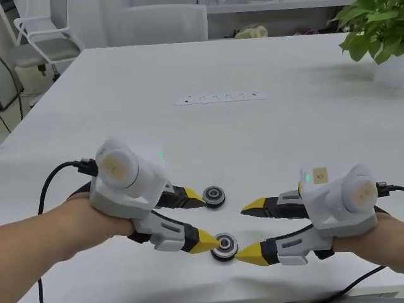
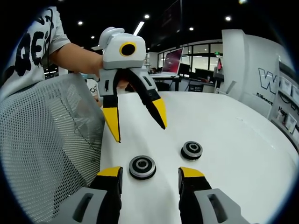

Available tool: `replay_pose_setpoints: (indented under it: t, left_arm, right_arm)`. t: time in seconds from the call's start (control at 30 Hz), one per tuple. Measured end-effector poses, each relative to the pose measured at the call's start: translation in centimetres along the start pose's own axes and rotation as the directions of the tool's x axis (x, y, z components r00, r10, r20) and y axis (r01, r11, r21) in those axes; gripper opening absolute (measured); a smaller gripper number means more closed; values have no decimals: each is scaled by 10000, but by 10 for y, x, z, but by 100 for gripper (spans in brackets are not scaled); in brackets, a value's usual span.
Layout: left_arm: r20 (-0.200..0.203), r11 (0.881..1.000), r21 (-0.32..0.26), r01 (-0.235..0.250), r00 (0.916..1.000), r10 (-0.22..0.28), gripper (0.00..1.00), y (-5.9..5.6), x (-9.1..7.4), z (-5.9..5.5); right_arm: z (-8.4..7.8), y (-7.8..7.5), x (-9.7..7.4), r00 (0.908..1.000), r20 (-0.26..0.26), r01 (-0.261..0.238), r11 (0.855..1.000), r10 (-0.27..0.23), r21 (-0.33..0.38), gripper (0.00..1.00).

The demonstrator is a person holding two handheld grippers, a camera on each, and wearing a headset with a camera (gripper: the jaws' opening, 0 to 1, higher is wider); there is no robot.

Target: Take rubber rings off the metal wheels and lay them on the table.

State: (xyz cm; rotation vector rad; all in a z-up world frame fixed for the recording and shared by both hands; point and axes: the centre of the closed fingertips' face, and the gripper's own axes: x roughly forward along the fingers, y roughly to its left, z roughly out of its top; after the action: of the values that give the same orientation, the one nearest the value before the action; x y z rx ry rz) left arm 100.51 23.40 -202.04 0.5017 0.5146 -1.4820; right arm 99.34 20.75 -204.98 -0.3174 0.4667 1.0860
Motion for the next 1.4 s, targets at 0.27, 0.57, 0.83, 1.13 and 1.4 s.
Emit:
replay_pose_setpoints:
  t: [0.27,0.57,0.83,1.13,1.4]
  left_arm:
    - [-103,9999,13,119,9999,-119,35,-3,8,-3]
    - [-242,9994,26,343,9991,-342,30,-8,16,-6]
    - [-340,9984,-18,557,9979,-557,24,-13,21,-10]
    - [-593,9974,-5,714,9957,-713,19,-16,29,-18]
    - [-664,9978,-41,666,9956,-667,15,-15,34,-23]
  right_arm:
    - [-4,1,2,10000,29,-51,10000,50,84,41]
    - [-5,1,1,10000,20,-39,10000,39,81,39]
    - [-8,3,2,10000,13,-54,9999,54,151,39]
    - [-12,5,3,9999,-65,-87,9997,88,222,39]
    - [-14,6,3,9998,-150,-118,9997,122,228,39]
